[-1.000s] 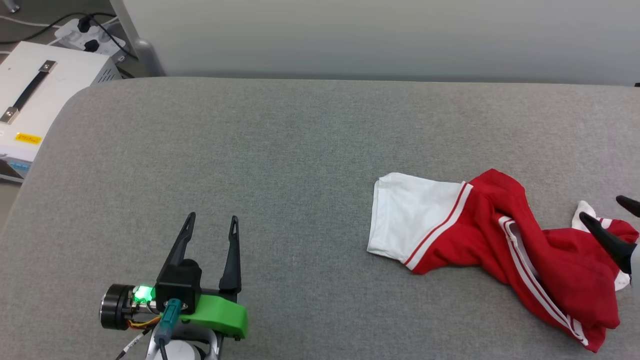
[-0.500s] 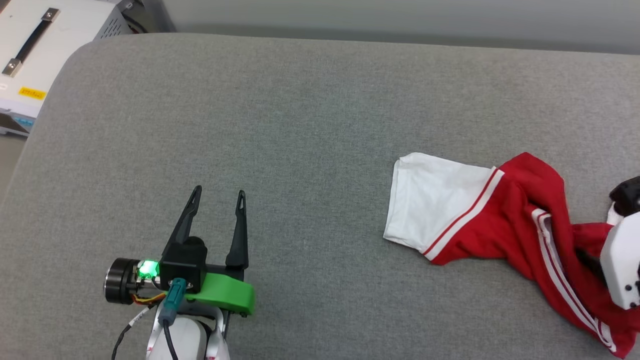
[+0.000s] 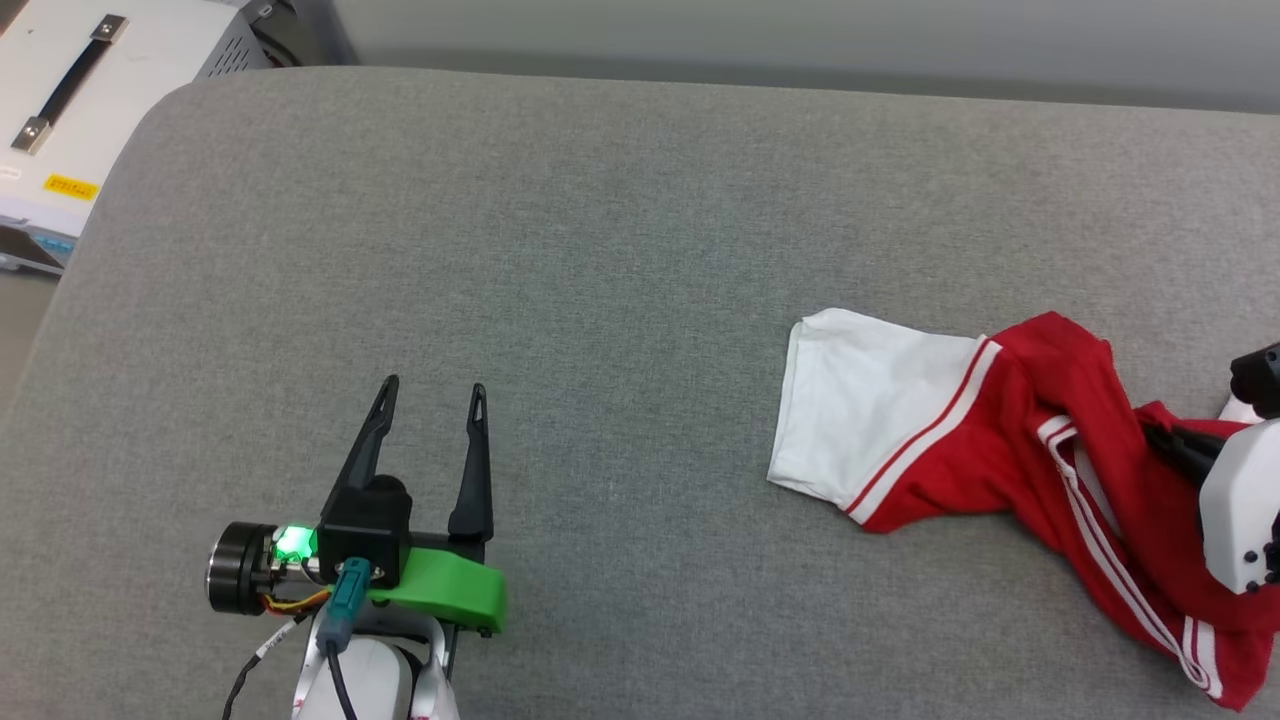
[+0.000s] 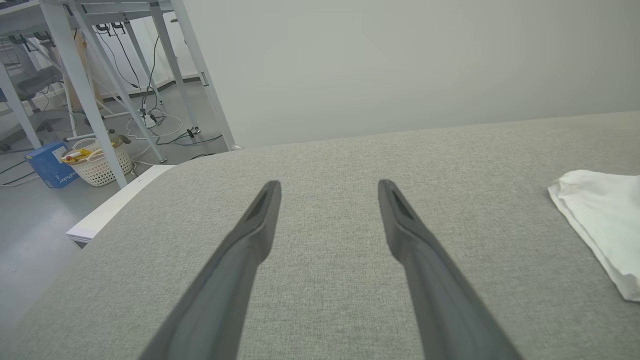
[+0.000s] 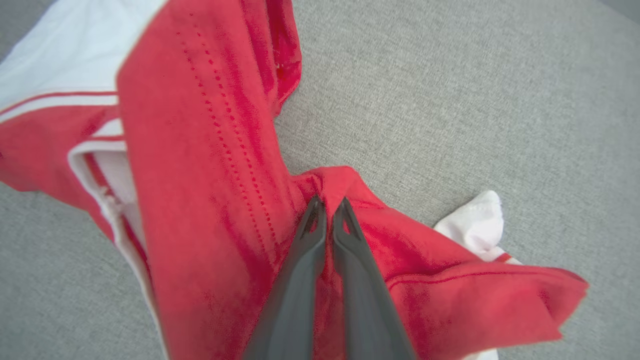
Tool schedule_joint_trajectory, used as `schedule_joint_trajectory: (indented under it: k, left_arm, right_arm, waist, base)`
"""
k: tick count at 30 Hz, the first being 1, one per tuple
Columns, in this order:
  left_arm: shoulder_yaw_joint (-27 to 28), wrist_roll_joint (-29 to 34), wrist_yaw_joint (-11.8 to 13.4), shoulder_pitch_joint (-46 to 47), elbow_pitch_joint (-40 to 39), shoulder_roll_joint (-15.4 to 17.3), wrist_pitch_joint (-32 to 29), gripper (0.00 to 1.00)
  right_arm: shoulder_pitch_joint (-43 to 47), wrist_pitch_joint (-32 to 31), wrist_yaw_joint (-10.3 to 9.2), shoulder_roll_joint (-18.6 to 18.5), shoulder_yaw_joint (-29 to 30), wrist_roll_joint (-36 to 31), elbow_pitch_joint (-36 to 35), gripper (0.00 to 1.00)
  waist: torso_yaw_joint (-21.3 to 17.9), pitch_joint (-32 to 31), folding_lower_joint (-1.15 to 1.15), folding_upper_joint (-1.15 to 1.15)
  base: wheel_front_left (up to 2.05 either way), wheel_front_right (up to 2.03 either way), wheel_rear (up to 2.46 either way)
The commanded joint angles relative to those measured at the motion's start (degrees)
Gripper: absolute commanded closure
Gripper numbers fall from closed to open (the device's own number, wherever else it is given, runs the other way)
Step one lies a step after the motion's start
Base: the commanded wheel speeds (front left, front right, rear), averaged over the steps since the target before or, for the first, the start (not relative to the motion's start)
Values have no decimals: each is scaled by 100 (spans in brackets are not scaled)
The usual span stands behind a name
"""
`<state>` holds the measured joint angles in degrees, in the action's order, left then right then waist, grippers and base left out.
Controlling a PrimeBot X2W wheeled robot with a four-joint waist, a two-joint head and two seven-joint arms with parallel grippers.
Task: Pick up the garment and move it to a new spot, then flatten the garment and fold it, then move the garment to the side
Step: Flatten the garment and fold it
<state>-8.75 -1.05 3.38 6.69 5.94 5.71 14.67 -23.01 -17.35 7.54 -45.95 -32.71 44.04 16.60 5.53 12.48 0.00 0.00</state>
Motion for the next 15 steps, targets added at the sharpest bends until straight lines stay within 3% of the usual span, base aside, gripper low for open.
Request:
schedule_joint_trajectory:
  k: [1,9,15]
  left_arm:
    - [12,3,35,-66,-17,3,33,0]
    - [-75,17,-3,39,-62,-26,33,0]
    - [-171,10,-12,174,-68,-77,33,0]
  right_arm:
    - [59,108,-5,-110,60,27,-179,100]
    - [-363,7,-5,-241,454,4,-946,100]
    - [-1162,-372,-5,42,331,-24,-688,100]
  waist:
    - [-103,-99,0,0]
    - [-14,2,0,0]
    - [308,276,0,0]
  base:
    - [0,0,0]
    - [0,0,0]
    - [0,0,0]
